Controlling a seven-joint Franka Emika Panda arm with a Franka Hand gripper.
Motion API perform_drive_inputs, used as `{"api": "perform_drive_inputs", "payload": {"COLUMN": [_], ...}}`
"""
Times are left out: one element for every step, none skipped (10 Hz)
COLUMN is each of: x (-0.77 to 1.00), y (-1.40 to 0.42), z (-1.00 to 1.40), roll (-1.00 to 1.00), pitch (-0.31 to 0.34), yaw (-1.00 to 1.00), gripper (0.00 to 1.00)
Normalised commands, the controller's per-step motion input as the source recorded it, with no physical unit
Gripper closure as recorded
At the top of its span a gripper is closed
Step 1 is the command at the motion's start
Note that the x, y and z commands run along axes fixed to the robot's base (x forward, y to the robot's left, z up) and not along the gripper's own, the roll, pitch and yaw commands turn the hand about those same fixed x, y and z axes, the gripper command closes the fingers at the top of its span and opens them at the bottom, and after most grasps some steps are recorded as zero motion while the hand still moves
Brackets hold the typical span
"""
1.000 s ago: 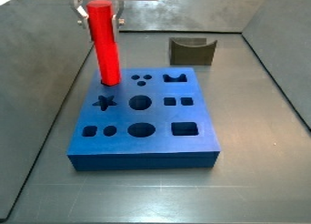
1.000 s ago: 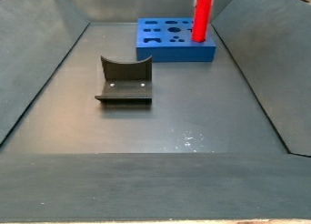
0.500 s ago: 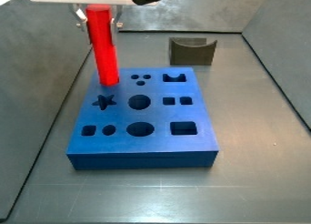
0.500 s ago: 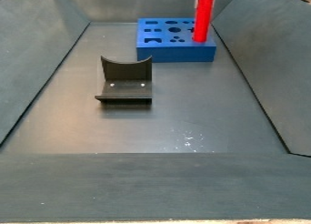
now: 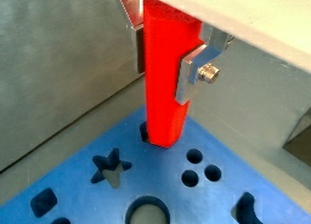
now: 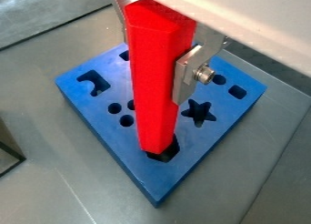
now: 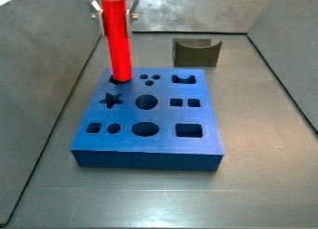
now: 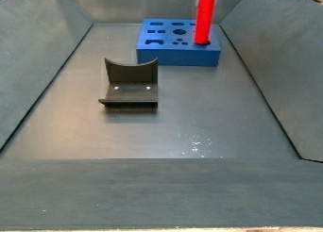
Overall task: Pick up the hexagon object. Move up. Move to above the board. Insert the hexagon object.
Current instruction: Insert the hexagon object.
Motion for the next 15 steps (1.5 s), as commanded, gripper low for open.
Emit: {"api": "perform_drive_inputs", "payload": {"x": [-0.03,0.00,-0.03,-0.03,-0.23,-0.23,0.00,0.21,0.71,0.73,0.33,0.00,0.00,0.03,0.05], "y": [0.00,0.00,0.00,0.01,0.00,0.00,0.00,-0.14,-0.16,0.00,0.04,0.07,0.10,0.03,0.07], "z": [-0.82,-0.81,-0.02,-0.01,-0.10,-0.16,-0.07,-0.43,-0.48,-0.47,-0.26,-0.03,0.00,-0.21,-0.71], "roll": [0.12,0.10,0.00,0.00,0.03,0.00,0.00,0.00,0.02,0.05,0.00,0.00,0.00,0.01,0.08], "pitch": [-0.053,0.000,-0.023,0.000,0.000,0.000,0.000,-0.007,0.036,0.123,0.071,0.000,0.000,0.000,-0.099], "yaw": [0.00,-0.05,0.00,0.00,-0.28,-0.71,0.00,0.00,0.00,0.04,0.12,0.08,0.08,0.00,-0.02], "gripper": [1.00,1.00,1.00,1.00,1.00,1.00,1.00,1.00,1.00,1.00,1.00,1.00,1.00,1.00,1.00]}}
